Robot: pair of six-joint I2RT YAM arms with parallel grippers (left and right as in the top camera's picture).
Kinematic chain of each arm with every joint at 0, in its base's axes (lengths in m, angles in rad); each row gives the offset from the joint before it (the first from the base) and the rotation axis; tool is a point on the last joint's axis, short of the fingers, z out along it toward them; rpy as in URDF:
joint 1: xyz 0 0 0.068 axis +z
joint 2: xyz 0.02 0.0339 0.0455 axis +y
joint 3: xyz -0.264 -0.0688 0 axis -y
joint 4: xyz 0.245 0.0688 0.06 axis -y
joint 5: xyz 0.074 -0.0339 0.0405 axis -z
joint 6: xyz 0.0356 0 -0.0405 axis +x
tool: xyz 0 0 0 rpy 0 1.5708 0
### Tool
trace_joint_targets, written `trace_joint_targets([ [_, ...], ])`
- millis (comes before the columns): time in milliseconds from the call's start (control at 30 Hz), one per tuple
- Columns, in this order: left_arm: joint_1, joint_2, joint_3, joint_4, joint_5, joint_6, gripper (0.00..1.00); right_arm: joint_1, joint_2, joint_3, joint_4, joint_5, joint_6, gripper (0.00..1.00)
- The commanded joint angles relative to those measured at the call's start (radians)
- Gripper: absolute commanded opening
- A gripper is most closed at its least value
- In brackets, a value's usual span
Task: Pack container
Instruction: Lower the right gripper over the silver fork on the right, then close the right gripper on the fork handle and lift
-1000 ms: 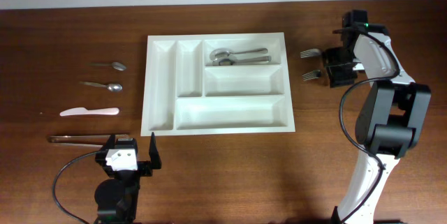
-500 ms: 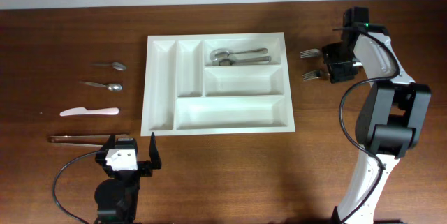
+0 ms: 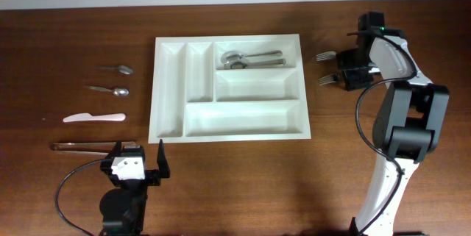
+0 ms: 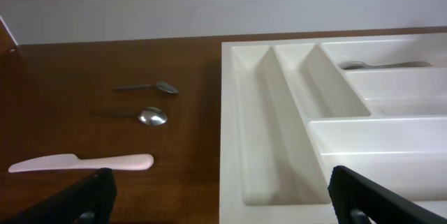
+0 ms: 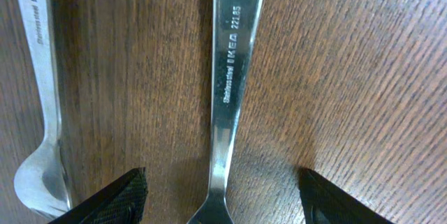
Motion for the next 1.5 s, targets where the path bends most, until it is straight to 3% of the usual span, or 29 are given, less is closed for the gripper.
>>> trace_joint_targets([
  [0, 0.0, -0.007, 0.0, -0.007, 0.014, 0.012, 0.99, -0.001, 0.051, -0.013, -0.006, -0.008, -0.015, 0.68],
  [33, 0.0, -0.007, 0.0, -0.007, 0.014, 0.012, 0.99, -0.001, 0.051, -0.013, -0.006, -0.009, -0.014, 0.62],
  [100, 0.0, -0.007, 0.0, -0.007, 0.014, 0.012, 0.99, -0.001, 0.051, -0.013, -0.008, -0.01, -0.018, 0.36],
  [167, 0.0, -0.007, 0.0, -0.007, 0.014, 0.012, 0.99, -0.001, 0.051, -0.013, -0.007, -0.014, -0.043, 0.19],
  [367, 0.0, -0.007, 0.0, -0.007, 0.014, 0.012, 0.99, -0.001, 0.051, -0.013, -0.015, -0.023, -0.068, 0.04],
  [1000, 0.0, -0.007, 0.0, -0.007, 0.014, 0.012, 0.99, -0.003, 0.031, 0.006, -0.052, -0.079, -0.174, 0.04],
  [1467, 0.0, -0.007, 0.0, -0.007, 0.014, 0.012, 0.99, -0.004, -0.03, 0.153, -0.108, -0.069, -0.311, 0.04],
])
